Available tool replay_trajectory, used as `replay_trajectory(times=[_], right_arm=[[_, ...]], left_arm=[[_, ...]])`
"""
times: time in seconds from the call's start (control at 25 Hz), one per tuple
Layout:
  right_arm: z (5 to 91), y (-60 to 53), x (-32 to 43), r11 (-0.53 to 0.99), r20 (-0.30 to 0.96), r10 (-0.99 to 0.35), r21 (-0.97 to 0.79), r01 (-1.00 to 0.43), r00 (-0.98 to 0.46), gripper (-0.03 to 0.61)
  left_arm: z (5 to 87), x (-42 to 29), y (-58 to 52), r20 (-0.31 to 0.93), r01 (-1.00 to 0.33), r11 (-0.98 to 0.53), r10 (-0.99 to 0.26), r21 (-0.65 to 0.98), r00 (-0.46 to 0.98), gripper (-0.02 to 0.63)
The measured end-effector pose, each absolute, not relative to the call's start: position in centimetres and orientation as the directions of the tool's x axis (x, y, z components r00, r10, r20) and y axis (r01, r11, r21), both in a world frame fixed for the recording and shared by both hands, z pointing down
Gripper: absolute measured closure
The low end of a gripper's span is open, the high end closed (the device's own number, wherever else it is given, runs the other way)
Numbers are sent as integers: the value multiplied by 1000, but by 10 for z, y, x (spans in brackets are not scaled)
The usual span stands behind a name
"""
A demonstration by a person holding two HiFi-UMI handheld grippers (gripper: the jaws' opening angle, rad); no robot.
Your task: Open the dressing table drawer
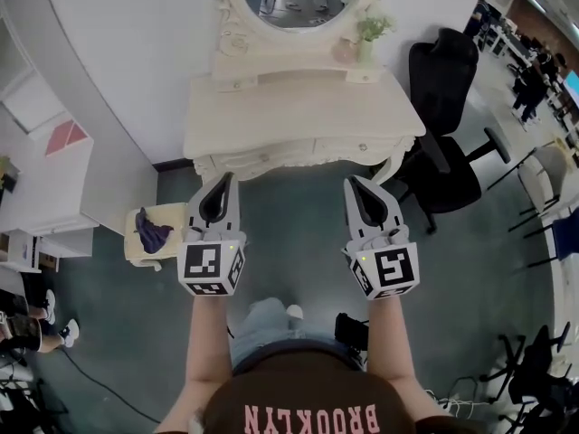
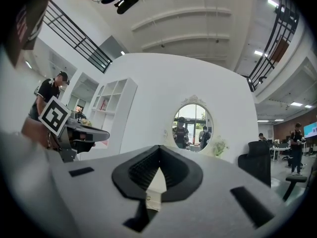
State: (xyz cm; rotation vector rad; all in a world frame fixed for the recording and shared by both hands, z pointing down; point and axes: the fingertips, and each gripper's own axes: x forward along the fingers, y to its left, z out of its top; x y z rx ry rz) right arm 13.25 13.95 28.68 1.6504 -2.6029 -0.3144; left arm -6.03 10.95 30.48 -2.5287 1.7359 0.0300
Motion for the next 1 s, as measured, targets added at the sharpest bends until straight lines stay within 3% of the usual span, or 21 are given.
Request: replay_trajectory(times=[0.44,1.0], right_arm=[[302,78,140,422,-67,-896,177,-889,-439,580],[320,-92,130,417,-26,-905,155,-896,-425,580]], left_arm=[[312,-57,48,-53,-939,-339,-938,-65,342,607],[333,-74,-121,-11,-944,-328,-945,-44,328,607]])
